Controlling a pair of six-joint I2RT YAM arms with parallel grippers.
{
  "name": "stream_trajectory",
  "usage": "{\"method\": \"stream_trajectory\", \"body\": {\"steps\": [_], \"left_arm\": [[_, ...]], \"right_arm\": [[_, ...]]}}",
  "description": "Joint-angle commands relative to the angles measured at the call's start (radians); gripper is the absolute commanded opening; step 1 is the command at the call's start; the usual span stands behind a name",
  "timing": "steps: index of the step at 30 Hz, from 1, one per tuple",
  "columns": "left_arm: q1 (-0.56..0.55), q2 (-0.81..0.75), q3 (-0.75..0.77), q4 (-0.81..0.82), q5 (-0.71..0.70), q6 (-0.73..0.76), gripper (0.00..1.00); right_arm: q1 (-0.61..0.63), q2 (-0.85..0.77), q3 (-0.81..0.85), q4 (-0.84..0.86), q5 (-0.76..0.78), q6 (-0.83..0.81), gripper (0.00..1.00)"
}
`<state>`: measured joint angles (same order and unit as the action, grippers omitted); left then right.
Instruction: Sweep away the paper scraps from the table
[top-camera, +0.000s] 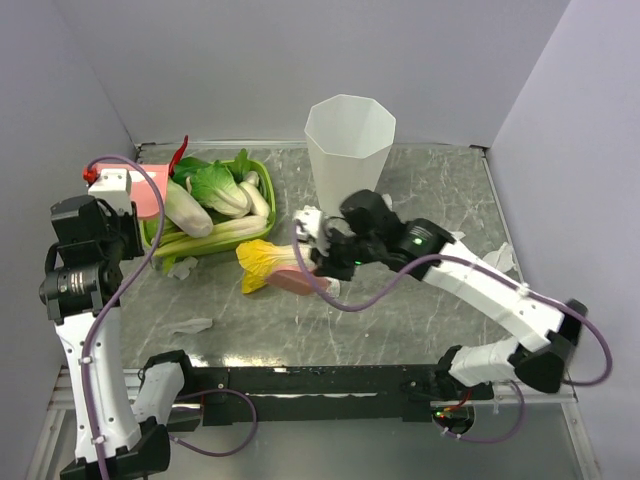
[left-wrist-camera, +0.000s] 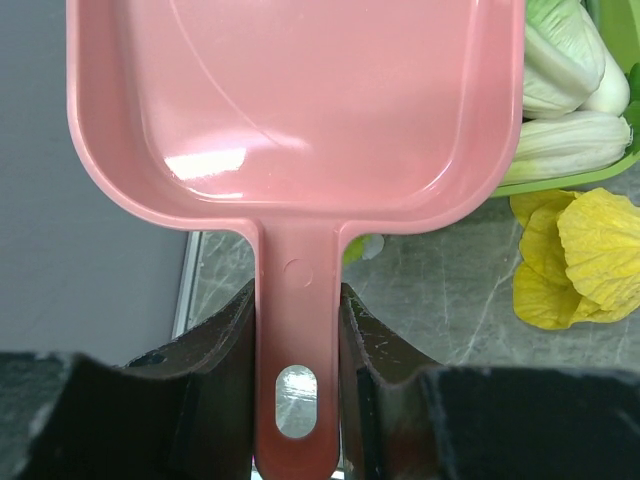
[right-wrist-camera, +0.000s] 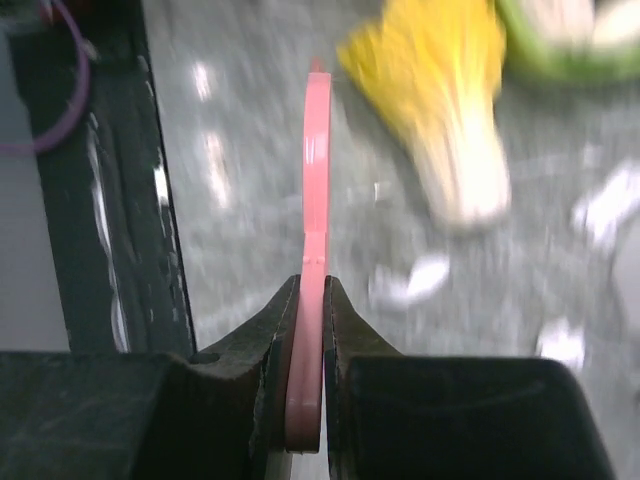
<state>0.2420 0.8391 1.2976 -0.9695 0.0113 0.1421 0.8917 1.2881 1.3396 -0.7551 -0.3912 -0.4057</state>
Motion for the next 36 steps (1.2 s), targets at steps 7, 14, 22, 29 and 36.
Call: {"method": "stream_trajectory", "body": {"steps": [7, 14, 22, 29, 36], "left_arm": [[0.005, 0.015, 0.066, 0.048, -0.008, -0.036, 0.01], [0.014, -0.014, 0.042, 0.049, -0.079, -0.021, 0.01], [0.025, -0.04, 0.042, 0.025, -0.07, -0.012, 0.01], [0.025, -0.037, 0.074, 0.014, -0.042, -0.015, 0.01], [0.023, -0.025, 0.077, 0.032, 0.032, -0.044, 0.01]], "right_arm": [[0.137, 0.48, 0.471, 0.345, -0.138, 0.189, 0.0], [0.217, 0.784, 0.687, 0.411, -0.207, 0.381, 0.0], [0.228, 0.841, 0.64, 0.407, -0.132, 0.441, 0.0], [0.207, 0.633, 0.325, 0.347, 0.028, 0.361, 0.0], [0.11, 0.207, -0.197, 0.264, 0.086, 0.254, 0.0]]}}
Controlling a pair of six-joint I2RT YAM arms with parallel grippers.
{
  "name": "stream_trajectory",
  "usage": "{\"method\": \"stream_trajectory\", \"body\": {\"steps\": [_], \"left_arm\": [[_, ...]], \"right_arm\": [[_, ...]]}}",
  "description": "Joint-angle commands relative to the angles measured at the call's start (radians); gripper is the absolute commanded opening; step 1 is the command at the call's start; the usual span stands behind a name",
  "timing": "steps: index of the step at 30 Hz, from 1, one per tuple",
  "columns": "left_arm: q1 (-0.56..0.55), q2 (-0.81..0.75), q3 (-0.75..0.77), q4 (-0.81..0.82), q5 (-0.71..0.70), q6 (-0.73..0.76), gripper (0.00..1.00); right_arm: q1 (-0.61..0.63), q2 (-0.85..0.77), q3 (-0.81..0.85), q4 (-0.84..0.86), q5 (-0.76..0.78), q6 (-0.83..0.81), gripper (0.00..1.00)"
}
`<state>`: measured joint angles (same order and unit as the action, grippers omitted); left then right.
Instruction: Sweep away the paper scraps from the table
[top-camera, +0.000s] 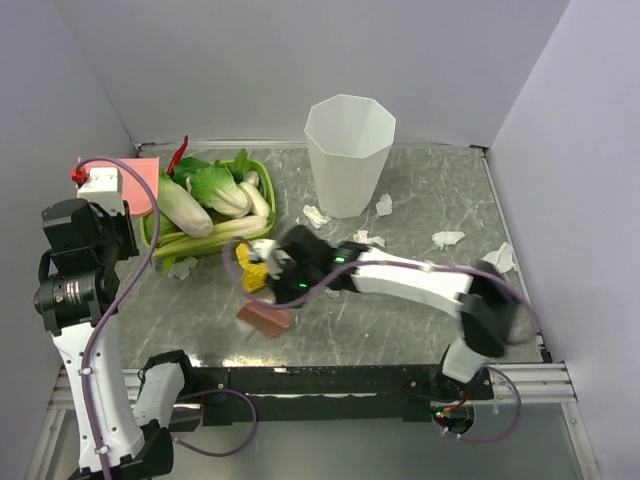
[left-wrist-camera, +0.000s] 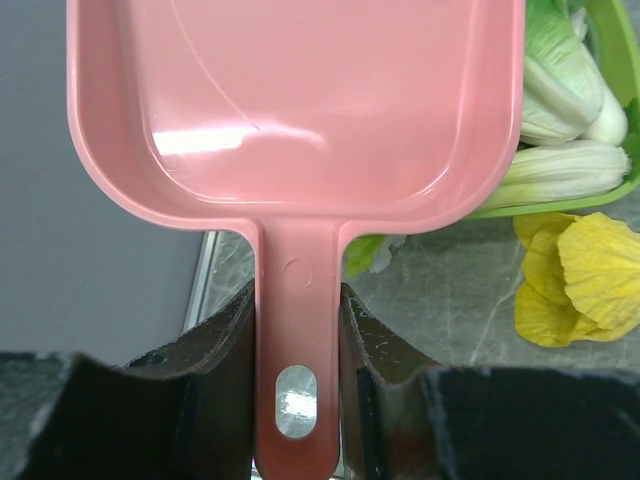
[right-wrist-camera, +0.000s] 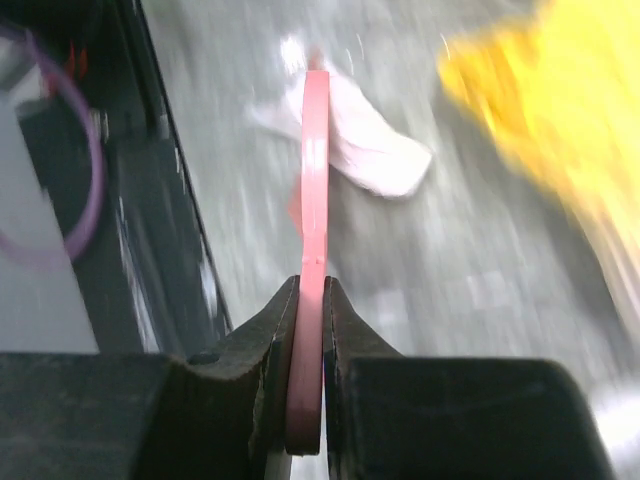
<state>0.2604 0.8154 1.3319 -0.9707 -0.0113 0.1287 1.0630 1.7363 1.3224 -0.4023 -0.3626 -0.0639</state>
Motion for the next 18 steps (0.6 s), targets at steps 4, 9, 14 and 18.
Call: {"method": "stream_trajectory", "body": {"steps": [4, 9, 14, 18], "left_arm": [[0.007, 0.002, 0.041, 0.04, 0.079, -0.032, 0.01], [0.005, 0.016, 0.035, 0.043, 0.099, -0.041, 0.01], [0.008, 0.03, 0.044, 0.033, 0.103, -0.044, 0.01], [0.007, 0.031, 0.065, 0.035, 0.047, -0.057, 0.01]], "right_arm": [[-0.161, -0.507, -0.304, -0.234, 0.036, -0.249, 0.0], [-0.192, -0.604, -0.211, -0.304, -0.093, -0.447, 0.0], [-0.176, -0.496, -0.077, -0.175, -0.162, -0.395, 0.0], [-0.117, -0.354, 0.056, -0.027, -0.162, -0.347, 0.0]]}}
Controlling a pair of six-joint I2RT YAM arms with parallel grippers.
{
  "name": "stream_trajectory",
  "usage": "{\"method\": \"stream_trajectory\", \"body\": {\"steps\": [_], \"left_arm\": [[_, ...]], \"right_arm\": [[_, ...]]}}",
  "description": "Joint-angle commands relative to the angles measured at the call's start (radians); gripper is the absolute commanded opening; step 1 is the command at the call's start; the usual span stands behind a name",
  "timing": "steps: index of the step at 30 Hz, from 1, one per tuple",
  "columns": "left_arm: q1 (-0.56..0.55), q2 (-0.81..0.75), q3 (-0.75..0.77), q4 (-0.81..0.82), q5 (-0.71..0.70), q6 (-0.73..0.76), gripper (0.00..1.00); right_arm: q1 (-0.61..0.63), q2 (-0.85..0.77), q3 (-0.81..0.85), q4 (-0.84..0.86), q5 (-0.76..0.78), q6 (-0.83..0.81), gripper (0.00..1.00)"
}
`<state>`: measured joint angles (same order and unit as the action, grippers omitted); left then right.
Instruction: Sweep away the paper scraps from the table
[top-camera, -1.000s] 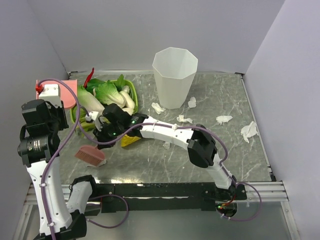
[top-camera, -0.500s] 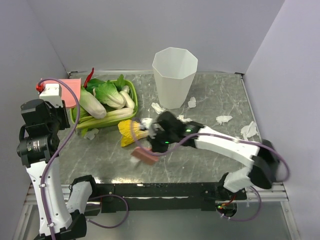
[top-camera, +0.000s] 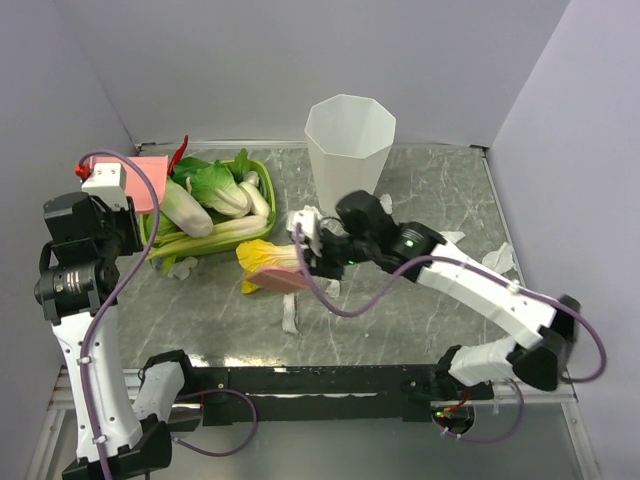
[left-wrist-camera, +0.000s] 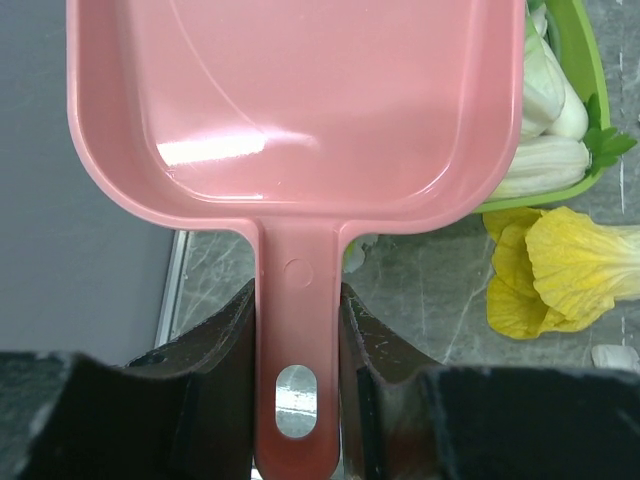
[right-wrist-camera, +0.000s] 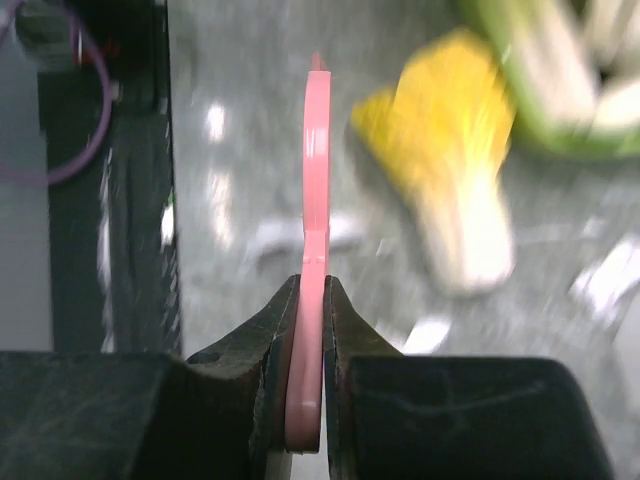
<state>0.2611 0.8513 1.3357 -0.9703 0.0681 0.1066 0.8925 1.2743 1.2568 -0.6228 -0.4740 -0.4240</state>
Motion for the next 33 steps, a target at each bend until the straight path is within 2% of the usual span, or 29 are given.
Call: {"method": "stream_trajectory", "body": {"steps": [1, 9, 11, 14, 22, 26, 33], "left_arm": [[0.006, -0.006, 0.068, 0.033, -0.031, -0.036, 0.01], [0.009, -0.008, 0.086, 0.03, -0.059, -0.021, 0.01], [0.018, -0.008, 0.08, 0.028, -0.054, -0.024, 0.01], [0.036, 0.002, 0.086, 0.015, -0.025, -0.034, 0.01], [0.072, 0.025, 0.118, -0.007, -0.008, -0.028, 0.01], [0.069, 0.037, 0.128, -0.011, -0.007, -0.021, 0.01], [0.009, 0.04, 0.12, -0.013, -0.054, 0.002, 0.01]], "right_arm": [[0.1, 0.173, 0.147, 0.231, -0.046, -0.004, 0.0], [0.204, 0.554, 0.461, 0.403, -0.048, -0.117, 0.0], [0.223, 0.602, 0.487, 0.484, -0.034, -0.156, 0.0], [0.252, 0.687, 0.486, 0.566, -0.014, -0.312, 0.0], [0.276, 0.76, 0.386, 0.761, 0.009, -0.642, 0.0], [0.276, 0.821, 0.423, 0.79, 0.003, -0.688, 0.0], [0.266, 0.95, 0.568, 0.72, 0.029, -0.722, 0.0]]}}
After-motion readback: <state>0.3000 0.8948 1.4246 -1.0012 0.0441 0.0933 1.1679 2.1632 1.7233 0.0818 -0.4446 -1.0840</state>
